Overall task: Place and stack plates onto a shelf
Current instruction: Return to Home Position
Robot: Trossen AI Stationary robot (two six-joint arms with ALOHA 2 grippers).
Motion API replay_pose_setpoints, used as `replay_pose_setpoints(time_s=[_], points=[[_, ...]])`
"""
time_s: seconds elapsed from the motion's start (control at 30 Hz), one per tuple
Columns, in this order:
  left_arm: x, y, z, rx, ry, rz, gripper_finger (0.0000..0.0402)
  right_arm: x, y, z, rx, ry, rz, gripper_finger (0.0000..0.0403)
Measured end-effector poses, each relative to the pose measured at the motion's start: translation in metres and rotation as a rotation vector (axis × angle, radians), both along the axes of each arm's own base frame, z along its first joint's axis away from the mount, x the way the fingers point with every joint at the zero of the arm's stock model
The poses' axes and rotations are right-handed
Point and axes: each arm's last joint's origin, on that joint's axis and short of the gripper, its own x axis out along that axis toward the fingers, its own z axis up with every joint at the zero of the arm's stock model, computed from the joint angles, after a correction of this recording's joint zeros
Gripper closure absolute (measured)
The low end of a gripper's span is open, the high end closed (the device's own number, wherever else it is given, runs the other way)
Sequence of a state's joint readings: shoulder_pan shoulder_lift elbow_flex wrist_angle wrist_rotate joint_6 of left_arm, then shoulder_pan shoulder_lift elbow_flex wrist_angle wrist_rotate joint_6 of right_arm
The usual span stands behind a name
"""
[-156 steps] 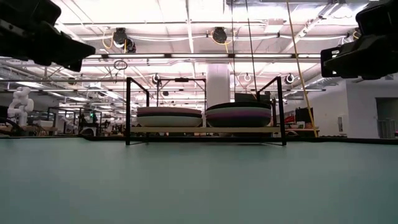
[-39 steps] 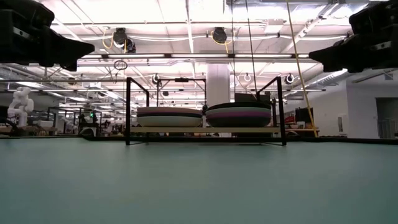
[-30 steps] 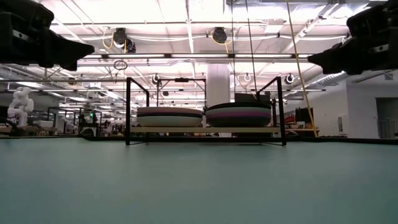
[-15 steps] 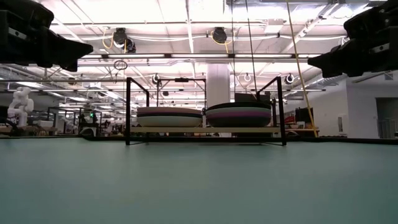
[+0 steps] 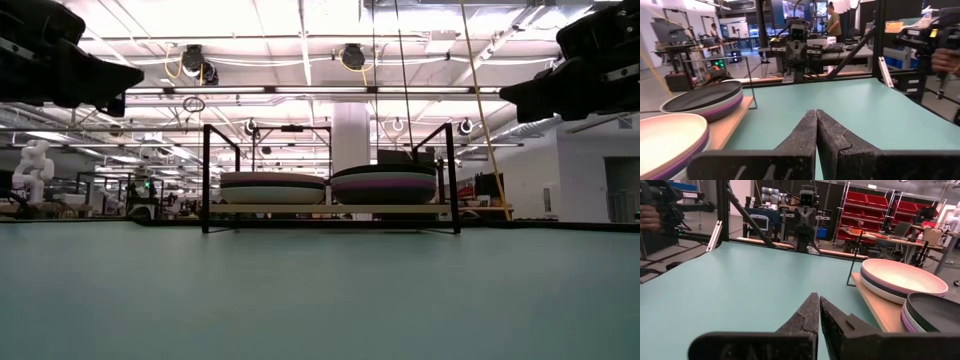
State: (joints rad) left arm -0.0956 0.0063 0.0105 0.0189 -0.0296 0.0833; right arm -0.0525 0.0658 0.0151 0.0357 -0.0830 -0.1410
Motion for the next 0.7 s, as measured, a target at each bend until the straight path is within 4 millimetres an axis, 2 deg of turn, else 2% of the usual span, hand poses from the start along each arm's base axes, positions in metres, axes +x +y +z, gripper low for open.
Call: replay_pose_setpoints(time_s=[0.33,0.7], points=[[0.0001,0.0031,-0.0001,0.053,0.000,0.058,0.0398,0.0000,0.0000,-0.0007,0.000,0.006,0.000,0.0403],[0.0003,0.0069,-0.0005,0.027,0.006,0.081,0.0398,0.0000,0.0000,-0.0007,0.003,0.007,-0.001,0.0403]])
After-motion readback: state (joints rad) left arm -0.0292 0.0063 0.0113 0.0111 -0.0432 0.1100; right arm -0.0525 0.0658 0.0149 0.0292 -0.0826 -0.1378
